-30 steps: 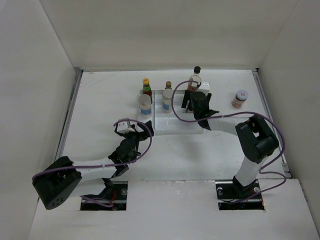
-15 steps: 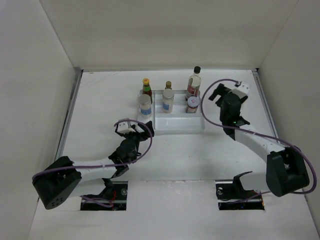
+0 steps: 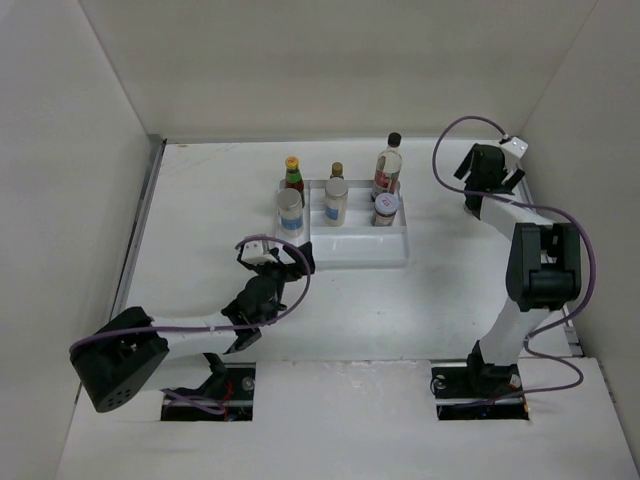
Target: Organize the condiment bottles
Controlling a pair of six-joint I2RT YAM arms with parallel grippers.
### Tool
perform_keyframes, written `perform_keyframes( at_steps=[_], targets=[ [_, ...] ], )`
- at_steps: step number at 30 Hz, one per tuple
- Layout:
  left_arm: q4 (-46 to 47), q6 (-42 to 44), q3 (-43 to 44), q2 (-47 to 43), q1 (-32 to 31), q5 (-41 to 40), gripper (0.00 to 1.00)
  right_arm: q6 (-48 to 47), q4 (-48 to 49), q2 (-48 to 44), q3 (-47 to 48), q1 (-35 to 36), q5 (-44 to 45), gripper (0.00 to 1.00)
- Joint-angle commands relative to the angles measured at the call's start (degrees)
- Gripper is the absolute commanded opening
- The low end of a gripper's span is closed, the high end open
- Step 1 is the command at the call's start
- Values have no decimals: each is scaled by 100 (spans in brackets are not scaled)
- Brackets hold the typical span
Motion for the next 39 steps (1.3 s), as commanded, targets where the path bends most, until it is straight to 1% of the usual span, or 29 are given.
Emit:
perform_keyframes(
  at_steps=[1,3,4,12,14,15,18,21,24,25,27,33,36,39],
  targets=[
    [256,-57,201,-16,-26,177,98,-172,-343,390,490,-134,-318,100],
    [248,-57,201,10,27,177,98,-207,-344,514,518,-143,-301,99],
    [248,-57,201,28,53,177,98,-199,-370,497,509,-108,-205,100],
    [265,-75,245,151,71,300,98,-374,-563,49,175,-37,77,100],
    [265,-92,227,125,80,308,98,-444,-677,171,253,7,77,95],
    [256,-101,218,99,89,317,98,-445,-756,250,323,7,68,95],
    [230,-119,174,-33,115,317,98,-366,-924,418,430,7,86,85],
    [204,-136,148,-121,141,317,98,-357,-748,418,359,7,86,72],
    [204,-145,139,-113,168,317,98,-357,-547,278,228,7,94,56],
    [204,-145,148,-78,168,317,98,-357,-407,173,132,7,112,53],
    [204,-154,157,-51,168,317,98,-418,-64,-100,-123,33,199,52],
    [204,-154,148,-156,89,317,98,-383,245,-943,-808,445,367,51],
    [195,-154,130,-279,36,291,98,-304,324,-1321,-1230,814,411,52],
    [169,-154,122,-393,-52,264,98,-216,324,-1629,-1608,1341,551,52]
  ],
)
